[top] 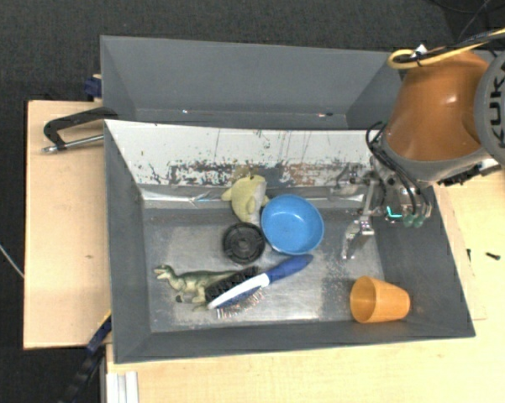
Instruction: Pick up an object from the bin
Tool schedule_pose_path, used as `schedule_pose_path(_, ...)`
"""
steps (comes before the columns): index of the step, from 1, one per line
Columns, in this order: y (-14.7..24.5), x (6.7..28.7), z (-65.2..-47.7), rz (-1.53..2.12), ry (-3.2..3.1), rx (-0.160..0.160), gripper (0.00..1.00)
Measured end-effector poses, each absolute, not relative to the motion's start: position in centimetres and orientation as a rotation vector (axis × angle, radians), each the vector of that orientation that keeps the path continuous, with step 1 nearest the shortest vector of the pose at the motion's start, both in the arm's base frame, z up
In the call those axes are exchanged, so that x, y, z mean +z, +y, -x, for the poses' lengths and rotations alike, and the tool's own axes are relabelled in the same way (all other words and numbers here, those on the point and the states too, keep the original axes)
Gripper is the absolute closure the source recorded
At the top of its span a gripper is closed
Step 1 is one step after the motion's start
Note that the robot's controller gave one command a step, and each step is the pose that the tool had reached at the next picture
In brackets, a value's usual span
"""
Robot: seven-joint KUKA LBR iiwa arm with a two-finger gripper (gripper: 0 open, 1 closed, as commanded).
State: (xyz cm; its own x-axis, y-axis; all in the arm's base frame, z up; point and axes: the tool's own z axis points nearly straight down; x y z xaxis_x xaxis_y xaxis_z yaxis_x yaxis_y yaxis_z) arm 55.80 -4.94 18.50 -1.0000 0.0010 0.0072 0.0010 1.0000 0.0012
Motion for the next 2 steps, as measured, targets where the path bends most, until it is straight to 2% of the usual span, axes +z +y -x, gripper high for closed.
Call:
schedule_pose_path(1,-1.90,8.64,-58.61,-0.276,-3.116,0.006,0.00)
schedule_pose_path(2,-1.51,8.94,-58.92,-0.272,-3.134,-0.005,1.00)
